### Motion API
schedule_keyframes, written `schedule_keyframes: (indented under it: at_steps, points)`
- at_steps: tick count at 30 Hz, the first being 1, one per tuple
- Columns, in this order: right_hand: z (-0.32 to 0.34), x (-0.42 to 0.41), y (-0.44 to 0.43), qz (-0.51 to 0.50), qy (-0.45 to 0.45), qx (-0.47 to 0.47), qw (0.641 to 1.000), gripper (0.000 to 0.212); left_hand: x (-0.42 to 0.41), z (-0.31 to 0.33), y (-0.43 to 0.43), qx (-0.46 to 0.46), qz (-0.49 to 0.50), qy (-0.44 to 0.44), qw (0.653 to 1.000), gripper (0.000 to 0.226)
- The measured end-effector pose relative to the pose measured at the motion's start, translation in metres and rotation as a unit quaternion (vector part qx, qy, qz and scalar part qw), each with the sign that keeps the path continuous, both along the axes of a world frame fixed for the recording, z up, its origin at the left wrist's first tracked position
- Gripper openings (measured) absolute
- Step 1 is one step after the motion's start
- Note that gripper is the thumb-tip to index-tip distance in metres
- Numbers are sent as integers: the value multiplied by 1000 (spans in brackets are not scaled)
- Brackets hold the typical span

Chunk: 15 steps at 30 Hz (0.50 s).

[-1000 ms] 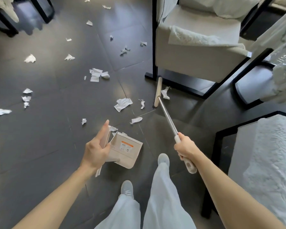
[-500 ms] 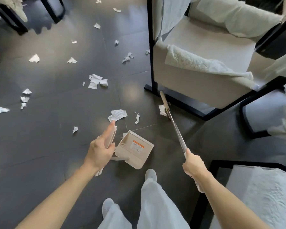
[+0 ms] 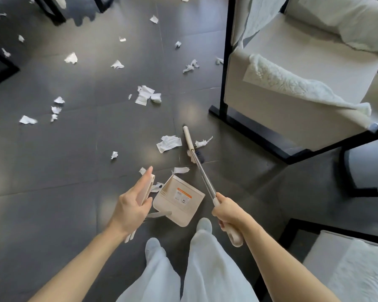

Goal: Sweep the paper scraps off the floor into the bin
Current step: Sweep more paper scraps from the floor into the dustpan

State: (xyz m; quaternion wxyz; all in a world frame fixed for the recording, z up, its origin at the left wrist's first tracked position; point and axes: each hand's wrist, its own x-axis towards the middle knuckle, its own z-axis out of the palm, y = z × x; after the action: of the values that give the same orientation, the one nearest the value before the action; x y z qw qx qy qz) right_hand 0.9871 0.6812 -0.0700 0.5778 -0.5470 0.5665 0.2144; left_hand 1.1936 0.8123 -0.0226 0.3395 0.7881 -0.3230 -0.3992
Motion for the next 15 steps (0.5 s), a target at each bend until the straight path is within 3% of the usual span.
schedule_keyframes:
  at_steps: [4,7,11,15]
  points:
    - [-14,7,24,-241,-20,142,960,69,12,6,33,4,3,-45,999,95]
    - [-10,2,26,-279,-33,121,952,72,21,7,54,9,12,-76,997,97]
    - [5,-17,15,-309,-35,74,947,55,28,1,72,10,16,-104,994,106]
    - [5,-22,-2,-259,-21,-5,966,39,30,4,82,12,28,-127,991,105]
